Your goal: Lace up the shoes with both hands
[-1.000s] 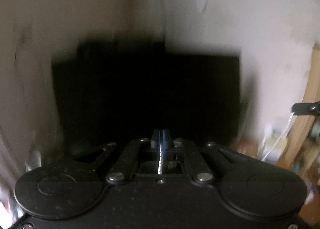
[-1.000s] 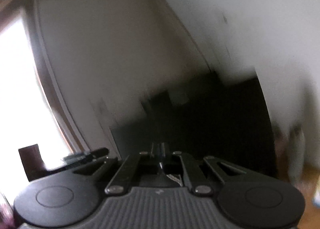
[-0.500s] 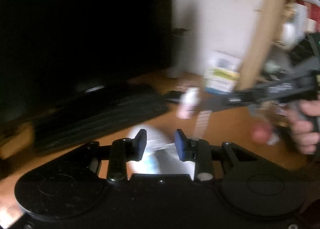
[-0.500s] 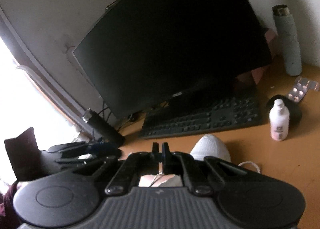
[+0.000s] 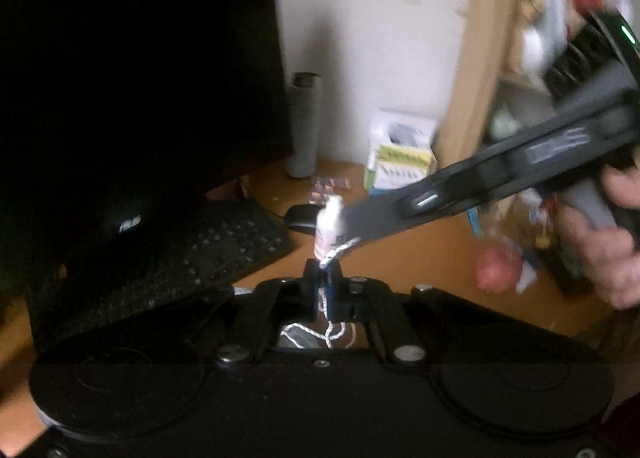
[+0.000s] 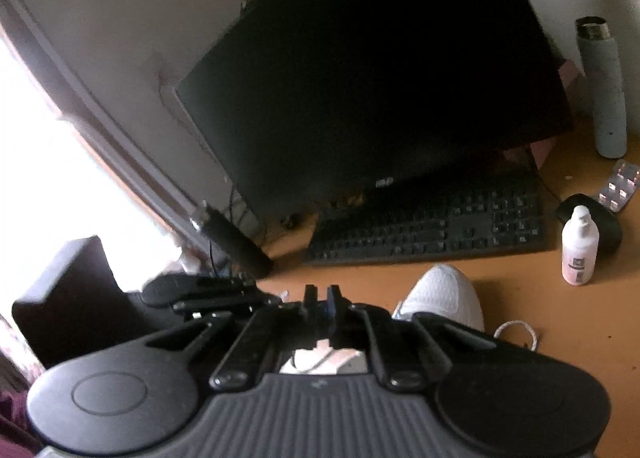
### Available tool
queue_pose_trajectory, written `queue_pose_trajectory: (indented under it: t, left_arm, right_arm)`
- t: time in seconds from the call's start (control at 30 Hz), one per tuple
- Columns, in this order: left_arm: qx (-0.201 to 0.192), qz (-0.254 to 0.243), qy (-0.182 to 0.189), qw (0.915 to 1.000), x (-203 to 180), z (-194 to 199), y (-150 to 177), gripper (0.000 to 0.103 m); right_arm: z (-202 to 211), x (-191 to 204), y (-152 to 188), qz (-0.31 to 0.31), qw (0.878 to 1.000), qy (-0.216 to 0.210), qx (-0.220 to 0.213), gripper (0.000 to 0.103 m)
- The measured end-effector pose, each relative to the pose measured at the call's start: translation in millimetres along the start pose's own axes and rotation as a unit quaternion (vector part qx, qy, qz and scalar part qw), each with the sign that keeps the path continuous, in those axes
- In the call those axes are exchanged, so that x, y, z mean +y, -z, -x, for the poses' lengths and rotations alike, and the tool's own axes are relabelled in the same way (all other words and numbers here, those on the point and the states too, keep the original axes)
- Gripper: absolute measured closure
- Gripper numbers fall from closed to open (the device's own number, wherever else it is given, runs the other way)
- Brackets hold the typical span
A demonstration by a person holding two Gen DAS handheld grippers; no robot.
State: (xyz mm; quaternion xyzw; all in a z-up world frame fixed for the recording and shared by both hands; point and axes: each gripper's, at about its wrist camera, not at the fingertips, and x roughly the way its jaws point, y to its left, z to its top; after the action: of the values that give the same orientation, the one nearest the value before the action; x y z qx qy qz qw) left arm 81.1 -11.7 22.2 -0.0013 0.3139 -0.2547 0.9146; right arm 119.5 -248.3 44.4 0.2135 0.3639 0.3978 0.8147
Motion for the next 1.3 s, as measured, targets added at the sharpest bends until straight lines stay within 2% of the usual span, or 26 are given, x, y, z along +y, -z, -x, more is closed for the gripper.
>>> queue_pose_trajectory:
  t: [0.03, 0.07, 0.13, 0.2, 0.27, 0.3, 0.37, 0.4, 0.5, 0.53, 0.57, 0.63, 0.73, 0.8, 0.83, 0.87, 1.13, 1.2, 1.3]
  left_arm:
    - [-0.001, 0.032, 0.003, 0.9995, 9, 2, -1, 0.102]
    - [-0.003, 0.060, 0.009, 0.9981, 16, 2, -2, 0.102]
    - [-0.003, 0.106, 0.029, 0.9940, 26, 4, -2, 0.102]
    - [-0.001, 0.149, 0.046, 0.9878, 34, 5, -3, 0.102]
    - [0.004, 0.188, 0.070, 0.9796, 40, 6, -1, 0.102]
    - [0.007, 0.209, 0.082, 0.9745, 43, 6, 0, 0.102]
    - [0.009, 0.226, 0.088, 0.9702, 47, 14, 3, 0.102]
    - [0.010, 0.232, 0.091, 0.9685, 48, 19, 4, 0.102]
    - [0.012, 0.241, 0.089, 0.9664, 46, 15, 6, 0.102]
    - [0.011, 0.247, 0.092, 0.9646, 47, 16, 7, 0.102]
    - [0.011, 0.249, 0.089, 0.9644, 47, 17, 7, 0.102]
    - [0.010, 0.246, 0.087, 0.9652, 47, 17, 7, 0.102]
    - [0.010, 0.245, 0.083, 0.9660, 48, 18, 8, 0.101]
    - [0.006, 0.233, 0.075, 0.9695, 46, 20, 7, 0.095]
    - [0.004, 0.226, 0.071, 0.9715, 45, 21, 7, 0.089]
    - [0.000, 0.219, 0.069, 0.9733, 43, 23, 6, 0.087]
    - [-0.007, 0.192, 0.066, 0.9791, 34, 18, 4, 0.087]
    - [-0.013, 0.189, 0.052, 0.9806, 33, 18, 5, 0.102]
    - [-0.009, 0.181, 0.036, 0.9829, 33, 16, 6, 0.103]
  right_arm:
    - [10, -1, 0, -0.008, 1.000, -0.002, -0.021, 0.071]
    - [16, 0, 0, -0.008, 1.000, 0.000, -0.030, 0.068]
    - [24, 4, 6, 0.038, 0.998, 0.034, -0.036, 0.066]
    - [13, 13, 17, 0.119, 0.990, 0.080, -0.007, 0.066]
    - [-3, 24, 29, 0.197, 0.974, 0.114, 0.010, 0.066]
    - [-12, 29, 36, 0.239, 0.962, 0.128, 0.014, 0.066]
    - [-31, 40, 50, 0.310, 0.939, 0.148, 0.019, 0.066]
    - [-34, 41, 52, 0.319, 0.936, 0.148, 0.019, 0.066]
    - [-45, 48, 60, 0.355, 0.926, 0.130, -0.004, 0.067]
    - [-47, 50, 62, 0.363, 0.923, 0.125, -0.009, 0.073]
    - [-49, 51, 62, 0.362, 0.924, 0.118, -0.008, 0.088]
    - [-53, 51, 62, 0.359, 0.927, 0.109, -0.002, 0.099]
    - [-55, 49, 64, 0.359, 0.927, 0.110, 0.004, 0.099]
    - [-55, 49, 63, 0.362, 0.924, 0.120, 0.010, 0.099]
    - [-56, 49, 64, 0.366, 0.922, 0.126, 0.015, 0.099]
    - [-55, 48, 64, 0.368, 0.921, 0.130, 0.017, 0.100]
    - [-50, 52, 69, 0.385, 0.911, 0.142, 0.034, 0.099]
    - [-50, 52, 71, 0.390, 0.909, 0.144, 0.037, 0.099]
    - [-50, 53, 72, 0.391, 0.908, 0.146, 0.040, 0.099]
